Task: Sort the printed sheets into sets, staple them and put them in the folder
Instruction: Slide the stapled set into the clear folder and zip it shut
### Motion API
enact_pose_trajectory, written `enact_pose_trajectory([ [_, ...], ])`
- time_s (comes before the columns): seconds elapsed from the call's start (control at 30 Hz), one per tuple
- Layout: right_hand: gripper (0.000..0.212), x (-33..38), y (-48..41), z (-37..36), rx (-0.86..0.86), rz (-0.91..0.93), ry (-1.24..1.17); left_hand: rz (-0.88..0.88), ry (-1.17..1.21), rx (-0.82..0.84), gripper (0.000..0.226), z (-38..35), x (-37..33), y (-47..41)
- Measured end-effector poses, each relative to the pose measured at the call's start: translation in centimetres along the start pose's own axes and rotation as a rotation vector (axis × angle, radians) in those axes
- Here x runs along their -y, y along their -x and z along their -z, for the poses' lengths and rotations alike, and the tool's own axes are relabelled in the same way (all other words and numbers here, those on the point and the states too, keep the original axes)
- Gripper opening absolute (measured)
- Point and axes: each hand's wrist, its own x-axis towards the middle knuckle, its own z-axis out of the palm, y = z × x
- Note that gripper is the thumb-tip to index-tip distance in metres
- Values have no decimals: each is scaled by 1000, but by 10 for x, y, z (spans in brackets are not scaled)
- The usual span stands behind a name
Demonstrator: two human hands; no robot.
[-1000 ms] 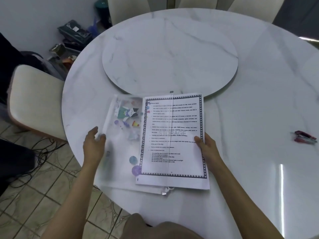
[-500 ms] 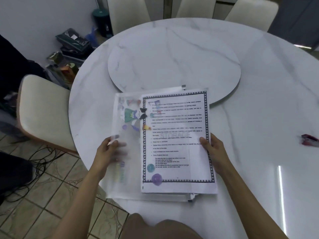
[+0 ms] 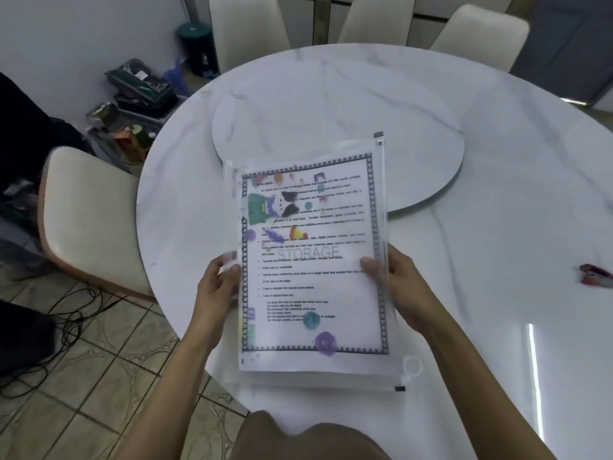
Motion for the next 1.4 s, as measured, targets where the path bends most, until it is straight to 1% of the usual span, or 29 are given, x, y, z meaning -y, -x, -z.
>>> enact_pose_trajectory([
  [0.1,24,4,1,-5,92,-4,4,-9,55,3,13,-2,2,3],
  [0.17,22,6,2,-6,120,-8,-25,-18,72,-1,13,-4,3,6],
  [0.27,24,8,2,-1,148,-17,-15,-16,90,-37,13,-5,3,9],
  [0.33,25,6,3,5,111,-27,28,-7,75,-65,18,-4,4,10],
  [0.4,21,2,3,13,18,-45,45,-3,38,-89,21,-1,7,11],
  [0.47,20,-7,6,24,-83,-68,-33,23,-19,-107,24,4,14,11],
  [0.53,24,-17,12,34,-139,-93,-60,59,-104,-128,23,8,23,10],
  [0.63,25,-36,23,43,-135,-167,49,99,-271,-170,20,13,40,8],
  [0.7,25,-49,31,45,-125,-205,151,123,-369,-186,28,16,47,6],
  [0.77,28,-61,38,46,-127,-220,308,140,-402,-187,33,17,48,4],
  [0.87,27,-74,53,44,-86,-256,553,130,-391,-187,34,15,47,6],
  [0.97,20,-86,65,37,-16,-272,677,100,-362,-175,25,12,44,10],
  [1.07,20,-89,70,33,-7,-254,676,73,-284,-169,19,11,40,17],
  [1.17,17,-87,72,30,10,-245,657,65,-233,-176,19,10,36,22],
  [1.27,15,-84,75,27,66,-243,619,70,-146,-209,20,11,32,26],
  [1.4,19,-79,76,28,118,-248,616,75,-57,-252,22,16,28,24],
])
